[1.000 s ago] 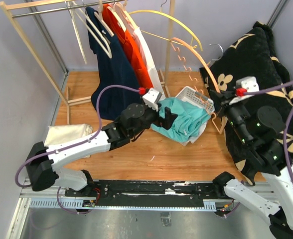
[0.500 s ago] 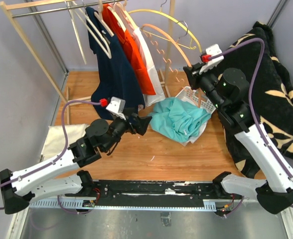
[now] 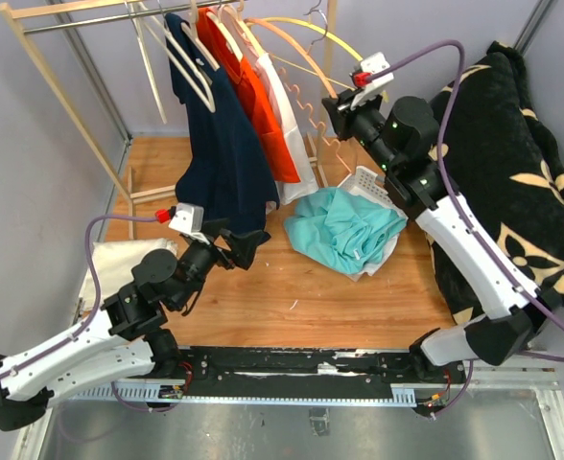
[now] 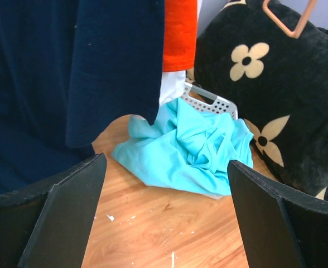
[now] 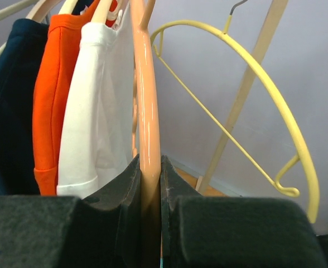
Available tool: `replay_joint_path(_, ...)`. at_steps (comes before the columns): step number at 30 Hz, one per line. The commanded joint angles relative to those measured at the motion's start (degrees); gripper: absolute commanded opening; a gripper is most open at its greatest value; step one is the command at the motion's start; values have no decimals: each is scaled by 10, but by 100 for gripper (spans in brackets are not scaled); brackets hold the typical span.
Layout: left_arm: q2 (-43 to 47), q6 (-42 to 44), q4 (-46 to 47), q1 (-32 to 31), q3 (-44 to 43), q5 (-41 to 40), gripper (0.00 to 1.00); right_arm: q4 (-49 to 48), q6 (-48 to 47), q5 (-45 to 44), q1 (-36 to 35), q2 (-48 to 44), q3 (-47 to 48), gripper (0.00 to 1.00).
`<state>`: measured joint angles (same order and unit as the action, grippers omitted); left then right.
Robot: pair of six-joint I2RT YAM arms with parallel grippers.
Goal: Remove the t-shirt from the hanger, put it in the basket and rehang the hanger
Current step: Place the hanger on the clothesline.
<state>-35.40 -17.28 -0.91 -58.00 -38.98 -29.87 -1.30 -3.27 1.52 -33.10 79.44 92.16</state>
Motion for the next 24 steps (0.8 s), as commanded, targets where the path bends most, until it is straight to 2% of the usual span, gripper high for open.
replay_joint_path(1, 28, -20, -20, -3, 16, -24, 94, -66, 9, 9, 2, 31, 50, 1)
replay_joint_path(24, 78, -29, -45, -3, 28, -34, 92, -106, 20, 1, 17, 172, 167, 1)
